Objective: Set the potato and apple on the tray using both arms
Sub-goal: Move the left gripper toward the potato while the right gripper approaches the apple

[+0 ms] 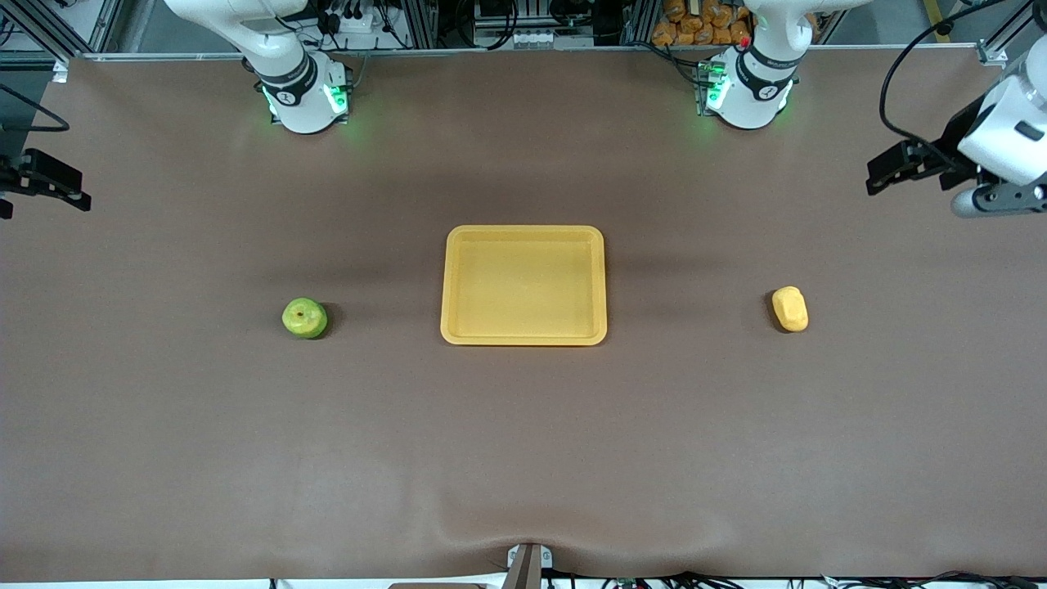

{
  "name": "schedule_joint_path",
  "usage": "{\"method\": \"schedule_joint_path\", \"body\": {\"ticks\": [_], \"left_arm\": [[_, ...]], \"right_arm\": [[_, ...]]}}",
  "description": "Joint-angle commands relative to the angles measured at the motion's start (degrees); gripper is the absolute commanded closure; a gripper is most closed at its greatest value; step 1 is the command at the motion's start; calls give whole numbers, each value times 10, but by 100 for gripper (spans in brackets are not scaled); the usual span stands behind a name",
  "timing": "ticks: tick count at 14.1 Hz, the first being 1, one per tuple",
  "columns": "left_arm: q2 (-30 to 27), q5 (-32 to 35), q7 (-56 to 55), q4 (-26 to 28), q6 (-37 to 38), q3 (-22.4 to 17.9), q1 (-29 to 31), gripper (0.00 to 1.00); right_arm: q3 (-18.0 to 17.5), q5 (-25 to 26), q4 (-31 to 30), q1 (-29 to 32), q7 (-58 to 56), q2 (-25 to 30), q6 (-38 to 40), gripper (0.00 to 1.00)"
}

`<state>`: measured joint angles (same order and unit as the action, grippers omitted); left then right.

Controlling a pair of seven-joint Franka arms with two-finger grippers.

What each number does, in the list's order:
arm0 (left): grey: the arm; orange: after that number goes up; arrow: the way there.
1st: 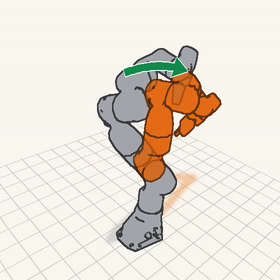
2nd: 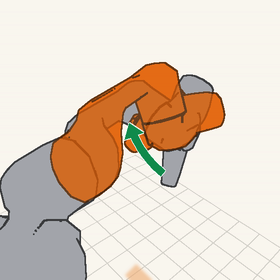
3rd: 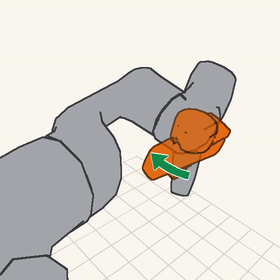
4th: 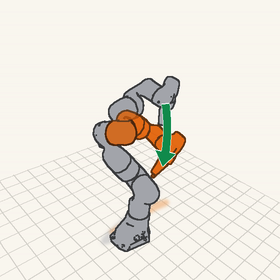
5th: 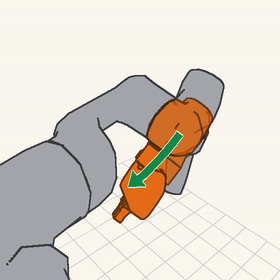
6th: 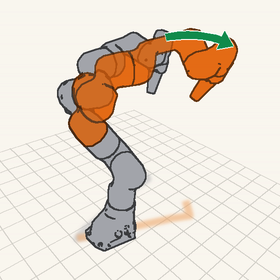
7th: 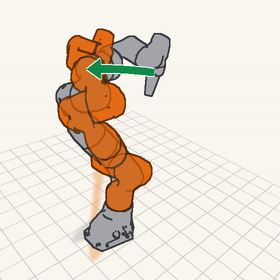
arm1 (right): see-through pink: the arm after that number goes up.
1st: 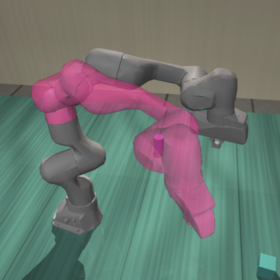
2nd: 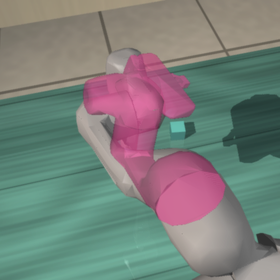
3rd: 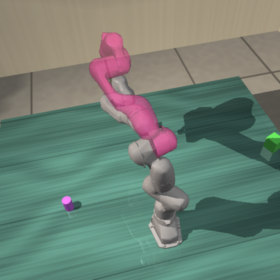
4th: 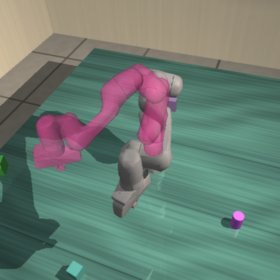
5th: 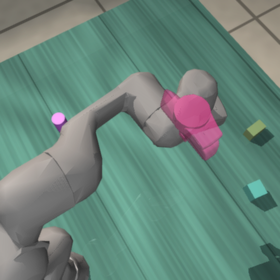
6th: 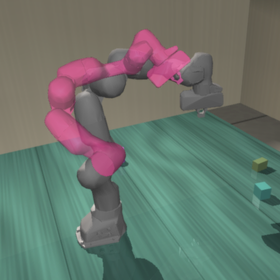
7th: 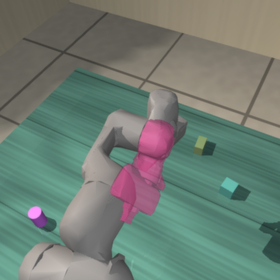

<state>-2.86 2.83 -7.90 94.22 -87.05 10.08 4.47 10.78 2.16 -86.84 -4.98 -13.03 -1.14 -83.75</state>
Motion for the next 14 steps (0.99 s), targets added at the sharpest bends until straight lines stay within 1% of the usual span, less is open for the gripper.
{"method": "schedule_joint_path", "body": {"ticks": [1, 6, 11, 14], "left_arm": [[-8, 2, 6, 52, -52, 0, 3, 0], [-6, 2, 2, 169, -200, -1, 3, 0], [10, 2, 2, 238, -305, -1, 17, 0], [36, 2, -7, 253, -345, -2, 18, 0]], "right_arm": [[2, -2, 5, 0, -9, -17, 4, 0], [2, 4, 6, 0, -9, -67, -2, 0], [2, 8, 6, 1, -9, -108, -14, 0], [2, 7, 6, 7, -10, -132, -26, 0]]}}
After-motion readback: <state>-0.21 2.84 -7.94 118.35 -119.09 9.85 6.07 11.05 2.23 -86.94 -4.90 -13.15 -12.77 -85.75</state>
